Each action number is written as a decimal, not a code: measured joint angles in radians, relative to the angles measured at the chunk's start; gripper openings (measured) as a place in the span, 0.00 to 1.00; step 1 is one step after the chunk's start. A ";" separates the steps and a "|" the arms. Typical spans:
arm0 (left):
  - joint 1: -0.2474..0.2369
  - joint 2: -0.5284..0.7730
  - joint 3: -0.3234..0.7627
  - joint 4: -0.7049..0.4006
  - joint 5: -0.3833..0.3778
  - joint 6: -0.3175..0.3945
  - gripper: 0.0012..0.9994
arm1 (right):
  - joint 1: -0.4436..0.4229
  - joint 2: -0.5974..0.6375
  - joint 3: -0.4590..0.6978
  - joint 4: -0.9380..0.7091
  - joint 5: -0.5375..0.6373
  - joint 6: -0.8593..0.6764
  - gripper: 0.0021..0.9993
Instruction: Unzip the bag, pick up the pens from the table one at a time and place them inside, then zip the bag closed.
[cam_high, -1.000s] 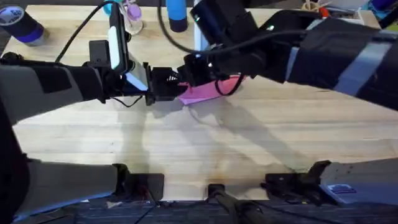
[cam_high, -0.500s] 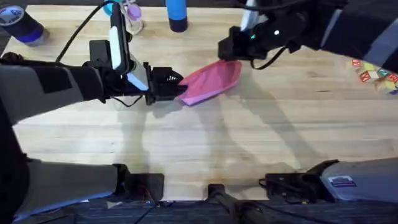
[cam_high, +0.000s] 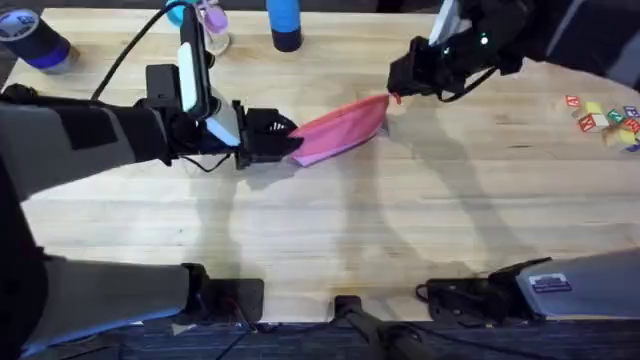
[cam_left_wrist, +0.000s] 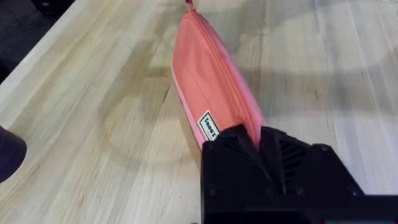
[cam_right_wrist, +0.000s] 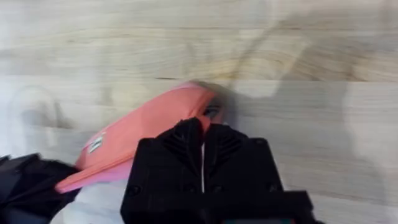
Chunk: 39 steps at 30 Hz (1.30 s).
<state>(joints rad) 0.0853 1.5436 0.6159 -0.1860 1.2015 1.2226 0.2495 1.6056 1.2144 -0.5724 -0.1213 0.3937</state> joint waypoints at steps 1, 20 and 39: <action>0.000 0.000 0.000 0.000 0.000 0.000 0.04 | -0.011 0.017 0.000 0.000 -0.002 -0.006 0.03; 0.005 0.000 0.000 -0.005 -0.002 0.000 0.04 | -0.179 0.250 0.017 0.004 0.022 -0.021 0.03; 0.005 0.000 0.000 -0.005 -0.002 0.000 0.04 | -0.080 -0.079 0.045 -0.006 0.023 -0.281 0.17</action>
<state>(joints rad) 0.0906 1.5440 0.6155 -0.1905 1.1995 1.2224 0.1695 1.5271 1.2598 -0.5780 -0.0982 0.1124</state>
